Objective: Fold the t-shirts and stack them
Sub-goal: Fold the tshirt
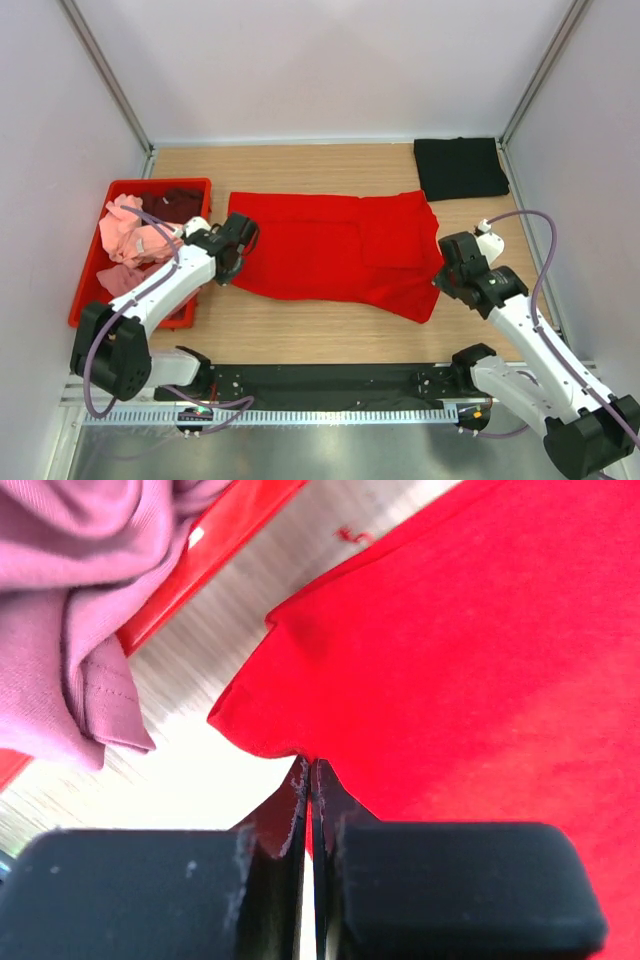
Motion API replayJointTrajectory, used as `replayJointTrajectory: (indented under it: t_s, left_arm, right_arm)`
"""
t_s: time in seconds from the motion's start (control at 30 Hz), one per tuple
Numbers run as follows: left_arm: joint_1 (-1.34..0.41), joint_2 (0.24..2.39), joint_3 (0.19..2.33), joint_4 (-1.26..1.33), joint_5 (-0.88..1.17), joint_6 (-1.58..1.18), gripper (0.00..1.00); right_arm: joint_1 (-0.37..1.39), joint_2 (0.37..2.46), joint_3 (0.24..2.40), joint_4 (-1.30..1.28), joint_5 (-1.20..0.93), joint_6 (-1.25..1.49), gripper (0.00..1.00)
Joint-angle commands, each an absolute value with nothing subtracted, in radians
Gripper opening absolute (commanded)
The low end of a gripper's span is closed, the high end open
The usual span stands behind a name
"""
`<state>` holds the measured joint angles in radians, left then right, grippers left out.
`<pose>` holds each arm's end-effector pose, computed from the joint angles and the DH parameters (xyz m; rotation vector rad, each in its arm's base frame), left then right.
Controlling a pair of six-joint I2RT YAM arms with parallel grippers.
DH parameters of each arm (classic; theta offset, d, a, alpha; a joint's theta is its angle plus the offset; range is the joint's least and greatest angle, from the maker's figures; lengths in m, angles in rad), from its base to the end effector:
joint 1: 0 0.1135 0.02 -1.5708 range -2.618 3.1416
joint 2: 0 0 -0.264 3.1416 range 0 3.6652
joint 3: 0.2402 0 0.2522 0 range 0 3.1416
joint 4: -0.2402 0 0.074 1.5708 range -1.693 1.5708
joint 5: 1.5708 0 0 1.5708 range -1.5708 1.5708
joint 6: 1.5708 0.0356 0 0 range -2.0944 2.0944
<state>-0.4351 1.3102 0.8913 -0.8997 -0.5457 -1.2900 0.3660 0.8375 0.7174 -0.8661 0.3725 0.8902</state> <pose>0.2129 -0.0786 0.2226 -1.1435 2.2913 0.2194 0.1473 0.0426 0.2505 0.7713 2.3372 0.0598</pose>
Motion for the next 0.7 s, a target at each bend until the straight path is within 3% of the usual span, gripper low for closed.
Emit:
replayJointTrajectory:
  t_s: [0.0,0.23,0.67]
  left_arm:
    - [-0.456,1.319,0.945,-0.956,-0.673,-1.24,0.0]
    - [-0.457,1.411,1.06,-0.95,-0.762,-1.155,0.0]
    - [-0.423,1.66,1.247,-0.936,-0.713,-1.101,0.0]
  right_arm:
    - [0.362,0.839,0.791,-0.868,0.425,0.868,0.01]
    - [0.362,0.934,0.888,-0.865,0.495,0.831,0.01]
    - [0.341,1.138,1.038,-0.729,0.56,0.669,0.01]
